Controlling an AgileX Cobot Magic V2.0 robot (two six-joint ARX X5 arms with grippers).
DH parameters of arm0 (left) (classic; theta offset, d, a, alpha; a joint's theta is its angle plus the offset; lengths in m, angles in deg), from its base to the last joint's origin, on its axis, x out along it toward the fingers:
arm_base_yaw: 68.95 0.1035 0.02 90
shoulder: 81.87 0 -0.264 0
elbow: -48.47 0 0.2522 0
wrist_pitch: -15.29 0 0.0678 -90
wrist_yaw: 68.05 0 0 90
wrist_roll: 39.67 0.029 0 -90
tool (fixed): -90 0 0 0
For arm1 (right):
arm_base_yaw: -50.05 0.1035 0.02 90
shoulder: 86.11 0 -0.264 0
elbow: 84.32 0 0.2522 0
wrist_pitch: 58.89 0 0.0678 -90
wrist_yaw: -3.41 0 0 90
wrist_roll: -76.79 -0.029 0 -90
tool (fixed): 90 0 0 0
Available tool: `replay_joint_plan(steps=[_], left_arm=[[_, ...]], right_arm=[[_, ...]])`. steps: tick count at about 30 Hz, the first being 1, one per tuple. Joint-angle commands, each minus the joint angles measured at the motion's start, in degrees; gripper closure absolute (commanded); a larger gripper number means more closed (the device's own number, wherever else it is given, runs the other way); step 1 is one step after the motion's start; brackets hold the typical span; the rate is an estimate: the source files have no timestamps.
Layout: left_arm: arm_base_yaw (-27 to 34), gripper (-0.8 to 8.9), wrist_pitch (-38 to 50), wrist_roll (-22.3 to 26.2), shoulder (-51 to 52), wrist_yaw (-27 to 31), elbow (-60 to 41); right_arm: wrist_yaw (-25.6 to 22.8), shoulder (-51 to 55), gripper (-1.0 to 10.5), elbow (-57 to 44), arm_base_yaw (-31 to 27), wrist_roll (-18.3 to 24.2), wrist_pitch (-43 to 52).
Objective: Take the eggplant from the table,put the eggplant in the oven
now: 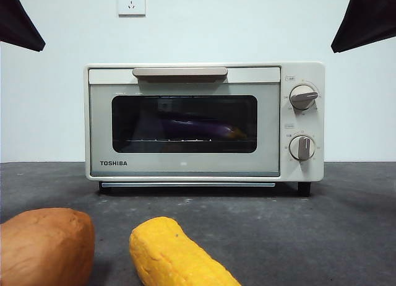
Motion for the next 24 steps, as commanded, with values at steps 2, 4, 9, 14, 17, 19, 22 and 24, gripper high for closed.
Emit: replay_joint_plan(steps=[2, 4, 9, 14, 17, 19, 22, 24], left_arm=[[-0.2, 8.06, 0.9, -0.6, -0.5, 0.0, 0.7], [-0.3, 8.06, 0.9, -0.6, -0.5, 0.0, 0.7], [-0.3, 8.06, 1.0, -0.6, -0.5, 0.0, 0.7], [0.9, 8.06, -3.1, 2.8, 7.6, 0.5, 0.3], [4.2, 8.06, -3.1, 5.2, 15.4, 0.2, -1.3], [7.7, 8.06, -1.0, 6.0, 20.7, 0.5, -4.2], [13.5, 8.06, 3.6, 7.0, 27.5, 0.5, -10.1], [16.9, 8.06, 6.3, 7.4, 31.3, 0.5, -14.6]], right_arm=[[-0.3, -0.3, 9.4, 0.7, 0.3, 0.7, 2.4], [-0.3, -0.3, 9.4, 0.7, 0.3, 0.7, 2.8], [-0.2, -0.3, 9.4, 0.7, 0.3, 0.7, 3.0], [-0.3, -0.2, 9.4, 0.7, 0.3, 0.7, 3.1], [-0.3, -0.2, 9.4, 0.7, 0.3, 0.7, 3.1], [-0.2, -0.2, 9.4, 0.7, 0.3, 0.7, 3.2], [-0.2, -0.2, 9.4, 0.7, 0.3, 0.7, 3.2], [-0.2, 0.0, 9.4, 0.7, 0.3, 0.7, 3.2]])
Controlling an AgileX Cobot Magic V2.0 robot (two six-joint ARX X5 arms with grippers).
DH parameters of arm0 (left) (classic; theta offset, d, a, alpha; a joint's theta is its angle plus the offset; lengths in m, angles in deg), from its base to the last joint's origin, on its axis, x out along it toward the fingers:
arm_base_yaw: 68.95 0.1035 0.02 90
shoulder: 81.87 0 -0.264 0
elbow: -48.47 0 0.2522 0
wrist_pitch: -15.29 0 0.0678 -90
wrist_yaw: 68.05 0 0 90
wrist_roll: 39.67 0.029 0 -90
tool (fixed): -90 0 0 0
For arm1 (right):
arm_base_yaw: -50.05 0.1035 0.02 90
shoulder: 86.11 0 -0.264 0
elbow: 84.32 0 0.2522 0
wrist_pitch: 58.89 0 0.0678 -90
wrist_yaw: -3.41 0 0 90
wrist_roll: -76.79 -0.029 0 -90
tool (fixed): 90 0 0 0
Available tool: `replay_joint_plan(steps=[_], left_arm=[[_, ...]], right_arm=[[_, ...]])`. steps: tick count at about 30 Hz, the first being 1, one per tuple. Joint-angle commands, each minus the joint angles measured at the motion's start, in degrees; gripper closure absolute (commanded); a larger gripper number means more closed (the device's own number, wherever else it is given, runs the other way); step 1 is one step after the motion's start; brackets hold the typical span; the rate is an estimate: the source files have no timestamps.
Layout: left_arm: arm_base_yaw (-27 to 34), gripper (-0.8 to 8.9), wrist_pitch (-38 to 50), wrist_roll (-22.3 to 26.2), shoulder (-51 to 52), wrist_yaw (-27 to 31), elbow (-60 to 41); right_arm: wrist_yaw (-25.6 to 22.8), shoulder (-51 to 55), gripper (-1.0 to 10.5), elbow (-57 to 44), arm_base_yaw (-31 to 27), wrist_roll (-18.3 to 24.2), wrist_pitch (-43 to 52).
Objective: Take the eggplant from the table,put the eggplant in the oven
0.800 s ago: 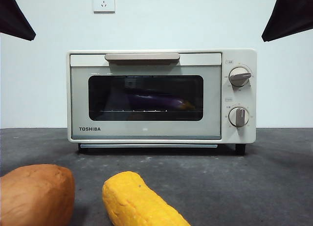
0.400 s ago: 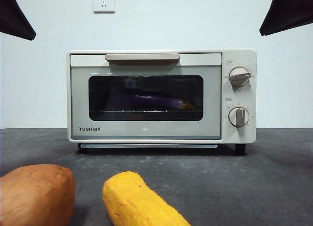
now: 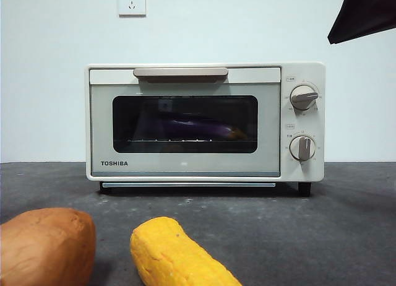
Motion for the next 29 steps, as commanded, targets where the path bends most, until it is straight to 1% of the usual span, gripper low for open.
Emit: replay_joint_plan(steps=[1, 6, 12, 17, 20, 29], left_arm=[[3.8, 8.06, 3.0, 1.8, 4.2, 0.1, -5.8], [8.8, 8.06, 2.5, 1.1, 9.6, 0.1, -14.9], [10.8, 8.06, 2.6, 1.1, 11.9, 0.1, -22.1], [11.0, 8.06, 1.9, 0.6, 11.9, 0.1, -24.4], [11.0, 8.06, 3.3, 0.6, 11.9, 0.1, -24.4], [11.0, 8.06, 3.4, 0.6, 11.9, 0.1, -24.4]], right_arm=[[-0.2, -0.1, 9.4, 0.7, 0.3, 0.4, 0.6], [-0.2, -0.1, 9.4, 0.7, 0.3, 0.4, 0.8], [-0.2, -0.1, 9.4, 0.7, 0.3, 0.4, 0.8], [-0.2, -0.1, 9.4, 0.7, 0.3, 0.4, 0.8], [-0.2, -0.1, 9.4, 0.7, 0.3, 0.4, 0.8], [-0.2, -0.1, 9.4, 0.7, 0.3, 0.4, 0.8]])
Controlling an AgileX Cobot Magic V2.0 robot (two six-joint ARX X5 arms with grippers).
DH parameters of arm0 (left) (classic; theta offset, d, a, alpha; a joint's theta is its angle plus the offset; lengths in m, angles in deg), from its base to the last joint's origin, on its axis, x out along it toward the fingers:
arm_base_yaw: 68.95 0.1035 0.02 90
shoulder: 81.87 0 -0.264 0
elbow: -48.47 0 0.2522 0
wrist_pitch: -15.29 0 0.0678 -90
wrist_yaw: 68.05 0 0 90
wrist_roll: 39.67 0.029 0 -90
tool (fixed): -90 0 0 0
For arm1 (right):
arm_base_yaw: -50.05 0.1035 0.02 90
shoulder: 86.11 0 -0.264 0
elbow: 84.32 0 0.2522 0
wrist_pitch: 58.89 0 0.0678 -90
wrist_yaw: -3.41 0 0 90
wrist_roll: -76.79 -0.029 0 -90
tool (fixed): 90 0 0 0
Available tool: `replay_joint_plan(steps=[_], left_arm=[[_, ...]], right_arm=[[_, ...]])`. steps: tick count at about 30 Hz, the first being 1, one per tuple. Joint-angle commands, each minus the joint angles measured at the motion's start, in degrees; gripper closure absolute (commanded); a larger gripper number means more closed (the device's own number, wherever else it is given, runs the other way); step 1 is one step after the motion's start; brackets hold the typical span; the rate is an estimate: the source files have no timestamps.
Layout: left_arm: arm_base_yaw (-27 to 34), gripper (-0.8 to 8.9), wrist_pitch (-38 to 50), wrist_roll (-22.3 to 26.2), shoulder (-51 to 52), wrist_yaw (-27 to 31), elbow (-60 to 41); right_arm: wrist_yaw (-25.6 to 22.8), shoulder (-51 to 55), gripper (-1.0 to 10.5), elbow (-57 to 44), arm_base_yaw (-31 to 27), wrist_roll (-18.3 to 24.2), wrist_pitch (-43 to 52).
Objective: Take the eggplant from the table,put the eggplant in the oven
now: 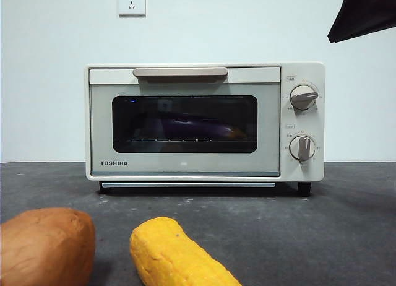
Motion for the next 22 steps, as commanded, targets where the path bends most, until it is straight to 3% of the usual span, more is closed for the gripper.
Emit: replay_joint_plan(steps=[1, 9, 17, 22], left_arm=[[0.1, 8.06, -0.5, -0.2, 0.0, 0.1, -1.0], [0.1, 8.06, -0.5, -0.2, 0.0, 0.1, -1.0], [0.1, 8.06, -0.5, -0.2, 0.0, 0.1, -1.0], [0.1, 8.06, -0.5, -0.1, 0.0, 0.1, -1.0]], right_arm=[[-0.2, -0.2, 9.4, 0.7, 0.3, 0.4, 0.6], [-0.2, -0.2, 9.4, 0.7, 0.3, 0.4, 0.6], [-6.2, 3.0, 9.4, -0.4, -0.5, 7.5, 0.1], [-3.9, 12.6, 9.4, -8.5, -7.8, 12.3, 6.6]])
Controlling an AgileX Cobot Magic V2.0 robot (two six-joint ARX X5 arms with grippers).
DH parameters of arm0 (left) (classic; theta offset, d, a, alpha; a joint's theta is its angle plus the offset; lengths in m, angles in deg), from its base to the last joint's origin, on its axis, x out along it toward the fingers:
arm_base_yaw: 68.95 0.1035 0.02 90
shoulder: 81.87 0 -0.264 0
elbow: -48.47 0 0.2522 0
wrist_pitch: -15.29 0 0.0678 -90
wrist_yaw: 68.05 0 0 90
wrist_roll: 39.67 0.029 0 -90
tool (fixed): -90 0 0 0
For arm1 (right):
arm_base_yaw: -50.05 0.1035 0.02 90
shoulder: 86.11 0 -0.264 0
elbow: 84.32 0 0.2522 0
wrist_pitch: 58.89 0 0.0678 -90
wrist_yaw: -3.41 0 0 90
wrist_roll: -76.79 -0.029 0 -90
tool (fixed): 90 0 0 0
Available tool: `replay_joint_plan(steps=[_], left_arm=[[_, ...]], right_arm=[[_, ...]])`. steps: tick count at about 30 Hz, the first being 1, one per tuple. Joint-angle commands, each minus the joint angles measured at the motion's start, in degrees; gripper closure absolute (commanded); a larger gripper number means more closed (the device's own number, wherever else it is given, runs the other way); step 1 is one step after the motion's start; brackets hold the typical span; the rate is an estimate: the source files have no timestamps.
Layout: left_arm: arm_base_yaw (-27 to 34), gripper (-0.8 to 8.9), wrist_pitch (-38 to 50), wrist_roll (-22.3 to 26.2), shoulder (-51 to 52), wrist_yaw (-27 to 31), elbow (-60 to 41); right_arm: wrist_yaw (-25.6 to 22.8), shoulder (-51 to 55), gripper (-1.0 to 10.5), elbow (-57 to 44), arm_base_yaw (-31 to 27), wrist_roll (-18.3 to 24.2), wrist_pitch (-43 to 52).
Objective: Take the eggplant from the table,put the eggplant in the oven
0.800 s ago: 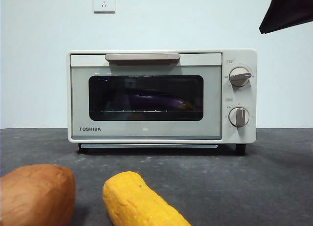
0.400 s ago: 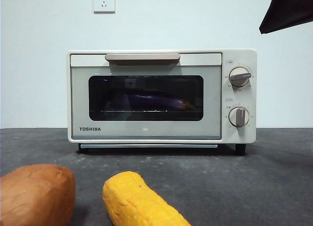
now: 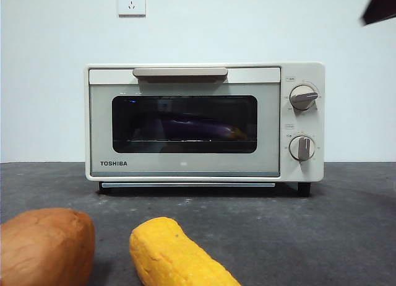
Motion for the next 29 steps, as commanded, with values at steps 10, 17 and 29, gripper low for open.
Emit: replay_joint_plan(steps=[10, 17, 29], left_arm=[[0.1, 8.06, -0.5, -0.2, 0.0, 0.1, -1.0], [0.1, 8.06, -0.5, -0.2, 0.0, 0.1, -1.0], [0.1, 8.06, -0.5, -0.2, 0.0, 0.1, -1.0]], right_arm=[[24.2, 27.7, 9.4, -21.8, -28.7, -6.3, 5.3], [26.8, 34.1, 9.4, -26.6, -33.5, -7.9, 0.2], [26.1, 34.1, 9.4, -27.0, -33.2, -12.4, -7.9]])
